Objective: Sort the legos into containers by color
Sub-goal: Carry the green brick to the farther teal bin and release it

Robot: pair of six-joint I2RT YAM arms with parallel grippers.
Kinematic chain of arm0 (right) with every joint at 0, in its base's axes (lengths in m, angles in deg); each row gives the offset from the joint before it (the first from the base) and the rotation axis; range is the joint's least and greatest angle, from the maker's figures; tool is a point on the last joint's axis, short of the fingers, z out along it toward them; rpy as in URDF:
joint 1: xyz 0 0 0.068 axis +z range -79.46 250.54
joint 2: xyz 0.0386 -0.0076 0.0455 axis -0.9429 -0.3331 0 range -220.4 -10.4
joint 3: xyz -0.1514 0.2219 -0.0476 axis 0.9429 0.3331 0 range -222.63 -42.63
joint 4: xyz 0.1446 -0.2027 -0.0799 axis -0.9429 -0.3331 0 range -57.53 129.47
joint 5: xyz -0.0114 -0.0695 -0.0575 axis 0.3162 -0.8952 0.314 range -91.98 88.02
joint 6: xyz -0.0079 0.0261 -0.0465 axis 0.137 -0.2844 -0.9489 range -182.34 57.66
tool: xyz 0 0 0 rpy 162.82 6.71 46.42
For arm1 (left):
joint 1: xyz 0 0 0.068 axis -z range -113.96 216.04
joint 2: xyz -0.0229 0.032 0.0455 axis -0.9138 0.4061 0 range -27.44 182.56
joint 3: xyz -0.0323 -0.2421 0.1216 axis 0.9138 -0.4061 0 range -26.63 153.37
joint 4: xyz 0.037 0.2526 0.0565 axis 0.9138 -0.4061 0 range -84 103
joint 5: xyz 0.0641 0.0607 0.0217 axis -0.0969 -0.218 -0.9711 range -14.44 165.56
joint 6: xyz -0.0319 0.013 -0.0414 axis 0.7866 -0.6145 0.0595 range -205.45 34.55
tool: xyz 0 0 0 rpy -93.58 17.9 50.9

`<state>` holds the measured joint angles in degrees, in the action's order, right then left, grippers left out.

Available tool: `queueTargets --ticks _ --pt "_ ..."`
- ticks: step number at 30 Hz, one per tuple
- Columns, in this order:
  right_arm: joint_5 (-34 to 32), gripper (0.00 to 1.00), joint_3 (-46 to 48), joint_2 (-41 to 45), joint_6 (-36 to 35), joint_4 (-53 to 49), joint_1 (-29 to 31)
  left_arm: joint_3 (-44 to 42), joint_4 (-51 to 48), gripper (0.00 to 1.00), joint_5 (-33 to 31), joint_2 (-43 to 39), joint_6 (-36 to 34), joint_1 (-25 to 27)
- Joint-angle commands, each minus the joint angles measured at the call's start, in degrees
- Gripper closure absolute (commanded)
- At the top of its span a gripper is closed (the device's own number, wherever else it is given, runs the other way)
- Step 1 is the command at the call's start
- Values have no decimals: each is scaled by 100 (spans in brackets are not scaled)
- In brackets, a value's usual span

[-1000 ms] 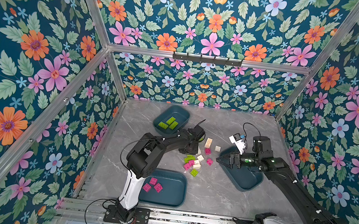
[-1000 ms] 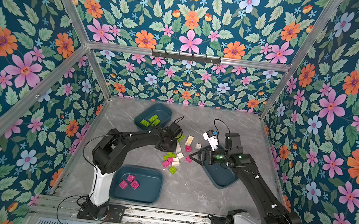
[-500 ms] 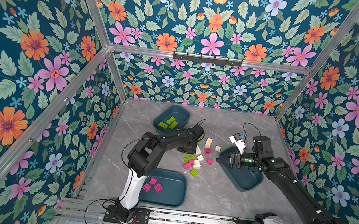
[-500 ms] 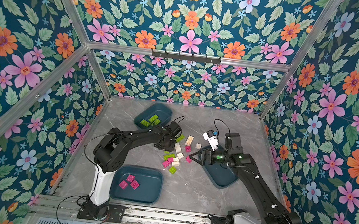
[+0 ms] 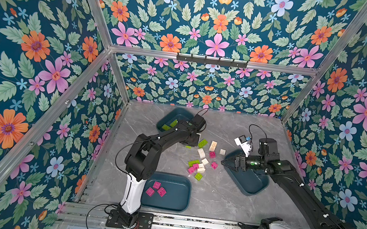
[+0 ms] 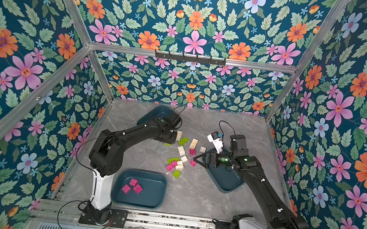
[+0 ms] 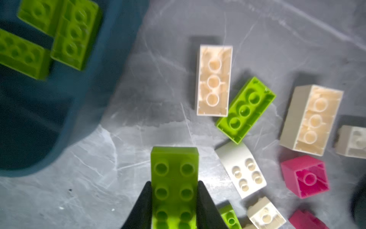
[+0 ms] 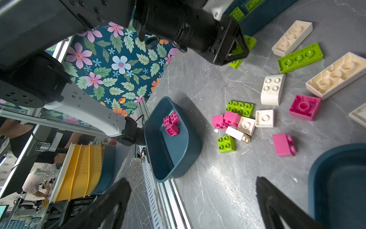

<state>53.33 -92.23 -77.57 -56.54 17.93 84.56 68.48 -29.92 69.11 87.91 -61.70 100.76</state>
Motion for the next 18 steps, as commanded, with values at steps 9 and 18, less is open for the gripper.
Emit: queueTargets --ticks 9,18 --pt "97 1 -165 -126 70 126 4 1299 -323 70 233 491 -2080 -1150" --pt "33 1 -190 -117 61 2 4 1883 -490 71 599 1121 -3143 -1615"
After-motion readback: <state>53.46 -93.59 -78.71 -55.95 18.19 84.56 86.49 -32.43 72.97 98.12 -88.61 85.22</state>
